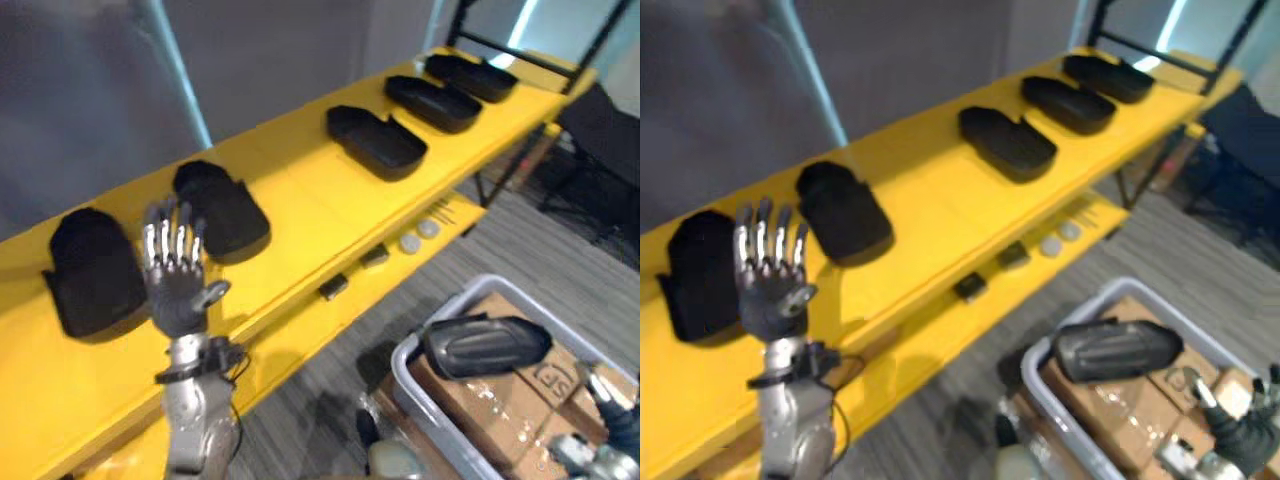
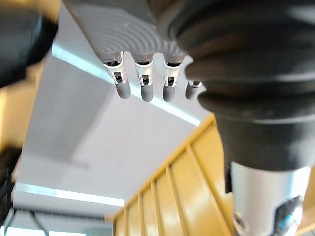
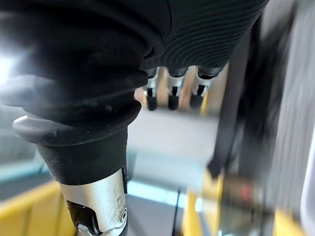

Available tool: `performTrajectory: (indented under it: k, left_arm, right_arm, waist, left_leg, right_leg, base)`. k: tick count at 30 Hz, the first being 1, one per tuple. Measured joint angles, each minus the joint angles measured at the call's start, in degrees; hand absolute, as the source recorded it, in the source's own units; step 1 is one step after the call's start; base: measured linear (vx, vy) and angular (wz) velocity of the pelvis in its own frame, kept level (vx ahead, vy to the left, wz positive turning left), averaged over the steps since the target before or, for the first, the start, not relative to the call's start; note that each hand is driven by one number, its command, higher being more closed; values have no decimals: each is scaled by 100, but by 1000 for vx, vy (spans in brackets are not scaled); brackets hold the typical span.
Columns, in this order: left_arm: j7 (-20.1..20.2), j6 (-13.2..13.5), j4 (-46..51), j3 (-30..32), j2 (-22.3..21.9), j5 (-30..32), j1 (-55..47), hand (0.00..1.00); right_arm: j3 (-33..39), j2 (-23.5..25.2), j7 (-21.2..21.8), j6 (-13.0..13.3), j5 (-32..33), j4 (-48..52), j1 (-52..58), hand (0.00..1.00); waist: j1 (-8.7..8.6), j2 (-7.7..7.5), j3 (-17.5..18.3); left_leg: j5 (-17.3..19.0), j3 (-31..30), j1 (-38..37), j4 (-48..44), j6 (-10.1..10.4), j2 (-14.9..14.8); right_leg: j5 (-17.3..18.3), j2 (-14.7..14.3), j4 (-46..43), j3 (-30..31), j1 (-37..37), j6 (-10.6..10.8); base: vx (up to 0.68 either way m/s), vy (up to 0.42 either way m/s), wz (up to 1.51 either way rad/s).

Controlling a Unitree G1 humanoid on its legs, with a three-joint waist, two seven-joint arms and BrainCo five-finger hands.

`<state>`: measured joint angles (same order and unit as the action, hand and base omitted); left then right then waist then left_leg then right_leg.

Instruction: Walk over and take plastic housings, then place them on the shelf

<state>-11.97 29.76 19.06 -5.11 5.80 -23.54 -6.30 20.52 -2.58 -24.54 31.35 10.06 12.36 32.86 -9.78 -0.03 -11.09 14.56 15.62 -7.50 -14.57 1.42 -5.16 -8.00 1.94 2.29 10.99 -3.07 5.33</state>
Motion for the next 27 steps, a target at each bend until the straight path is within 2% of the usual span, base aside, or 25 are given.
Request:
performTrajectory:
  k: [1,3,4,5,7,8,9,10,11,13,16,17,19,20,21,22,23,24,25,26,27]
  left_arm:
    - [-219,-39,16,45,13,15,-122,0]
    - [-415,-130,89,169,-2,51,-449,0]
    - [-443,-154,187,244,1,133,-691,0]
    - [-457,-154,274,307,1,142,-795,0]
    - [-469,-132,299,408,-4,171,-744,0]
    - [-479,-113,314,453,10,188,-687,0]
    - [-503,-79,316,507,3,214,-590,0]
    - [-547,-3,312,592,-1,214,-528,0]
    - [-554,54,307,720,-3,211,-549,0]
    - [-552,131,307,795,0,235,-483,0]
    - [-485,372,318,871,14,474,-287,0]
    - [-428,406,384,883,17,514,-216,0]
    - [-267,412,609,895,45,546,-270,0]
    - [-220,402,681,891,46,546,-335,0]
    - [-171,379,798,897,44,550,-473,0]
    - [-177,365,897,924,41,553,-651,0]
    - [-177,351,948,953,32,558,-753,0]
    - [-194,318,959,1012,-12,572,-843,0]
    - [-280,236,958,1131,-26,616,-943,0]
    - [-316,187,955,1168,-27,620,-970,0]
    - [-369,89,953,1190,-31,652,-975,0]
  right_arm:
    - [-154,-68,130,69,-3,-1,-147,0]
    - [-478,-248,386,93,22,-2,-424,0]
    - [-664,-385,556,94,47,-1,-624,0]
    - [-806,-472,701,94,61,-3,-844,0]
    - [-904,-497,845,98,154,1,-1187,0]
    - [-926,-514,850,99,153,-1,-1308,0]
    - [-951,-583,852,98,152,-9,-1480,0]
    - [-1032,-690,860,85,161,-86,-1778,0]
    - [-1107,-756,860,80,170,-170,-2049,0]
    - [-1165,-838,820,79,184,-234,-2357,0]
    - [-1291,-978,589,-25,240,-534,-2606,0]
    - [-1306,-943,416,-61,264,-580,-2559,0]
    - [-1306,-740,322,-76,272,-568,-2297,0]
    - [-1297,-649,348,-72,279,-563,-2134,0]
    - [-1293,-475,490,-65,374,-477,-1727,0]
    - [-1281,-340,728,-28,404,-301,-1327,0]
    - [-1265,-323,859,-2,413,-213,-1164,0]
    - [-1218,-324,1100,97,489,-151,-1030,0]
    - [-1230,-327,1295,158,492,-138,-1079,0]
    - [-1235,-326,1386,180,485,-131,-1109,0]
    - [-1232,-328,1506,200,482,-136,-1167,0]
  waist:
    - [108,30,11]
    - [270,71,29]
    - [371,188,78]
    - [443,257,53]
    - [452,336,-2]
    - [440,269,-105]
    - [456,270,-238]
    - [555,217,-377]
    - [643,151,-512]
    - [759,146,-651]
    - [756,251,-751]
    - [762,303,-809]
    - [769,329,-911]
    - [779,335,-937]
    - [805,329,-1003]
    - [817,285,-1048]
    - [801,309,-1065]
    - [770,361,-1104]
    - [769,324,-1107]
    - [770,319,-1109]
    - [803,206,-1038]
  left_leg:
    - [128,-560,100,-488,-221,36]
    - [275,-1377,258,-1191,-424,167]
    - [373,-1635,252,-1245,-463,203]
    - [404,-1660,305,-1166,-441,236]
    - [491,-1626,485,-868,-390,230]
    - [595,-1618,486,-787,-288,287]
    - [747,-1654,507,-689,-114,281]
    - [861,-1649,611,-691,20,292]
    - [877,-1634,773,-815,-8,325]
    - [909,-1671,895,-981,-44,367]
    - [1102,-1829,1037,-1440,-33,421]
    - [1204,-1850,1046,-1687,-45,417]
    - [1357,-1792,1018,-2024,-89,417]
    - [1441,-1736,959,-2098,-115,404]
    - [1583,-1425,786,-2206,-191,344]
    - [1634,-1053,589,-2204,-274,273]
    - [1634,-861,518,-2138,-315,195]
    - [1606,-533,425,-2038,-371,46]
    - [1521,-223,329,-1908,-385,-21]
    - [1474,-109,286,-1834,-394,-31]
    - [1342,98,241,-1662,-416,-29]
  right_leg:
    - [57,-113,-68,351,2,-78]
    - [127,-243,-112,780,-19,-148]
    - [151,-319,-79,829,-119,-199]
    - [165,-316,-45,778,-273,-209]
    - [217,-277,-367,581,-746,-274]
    - [137,-239,-434,514,-844,-190]
    - [-74,-209,-453,436,-932,-34]
    - [-190,-180,-425,394,-1067,-23]
    - [-236,-117,-307,331,-1091,-85]
    - [-256,-60,-243,307,-1086,-101]
    - [-358,-34,-506,233,-1134,29]
    - [-401,-81,-682,247,-1155,148]
    - [-419,-210,-899,419,-1186,191]
    - [-419,-278,-977,506,-1191,191]
    - [-426,-399,-1135,506,-1177,183]
    - [-571,-456,-1065,451,-1093,-14]
    - [-353,-391,-919,278,-1016,-345]
    - [-51,-361,-1543,-333,-1246,-633]
    - [436,-289,-2420,-792,-1405,-683]
    - [699,-225,-2766,-947,-1397,-672]
    - [1137,-66,-3244,-1171,-1320,-656]
  base:
    - [-15,-32,-145]
    - [-37,72,-158]
    - [-82,169,-159]
    - [-103,132,-98]
    - [-133,58,-9]
    - [-196,59,30]
    - [-224,71,23]
    - [-266,68,3]
    - [-207,40,-7]
    - [-133,31,9]
    - [-42,44,17]
    - [-7,78,-1]
    - [-51,83,-50]
    - [-120,99,-106]
    - [-185,118,-143]
    - [-212,93,-146]
    - [-239,85,-144]
    - [-212,63,-135]
    - [-187,73,-134]
    - [-153,35,-118]
    - [-127,-9,-92]
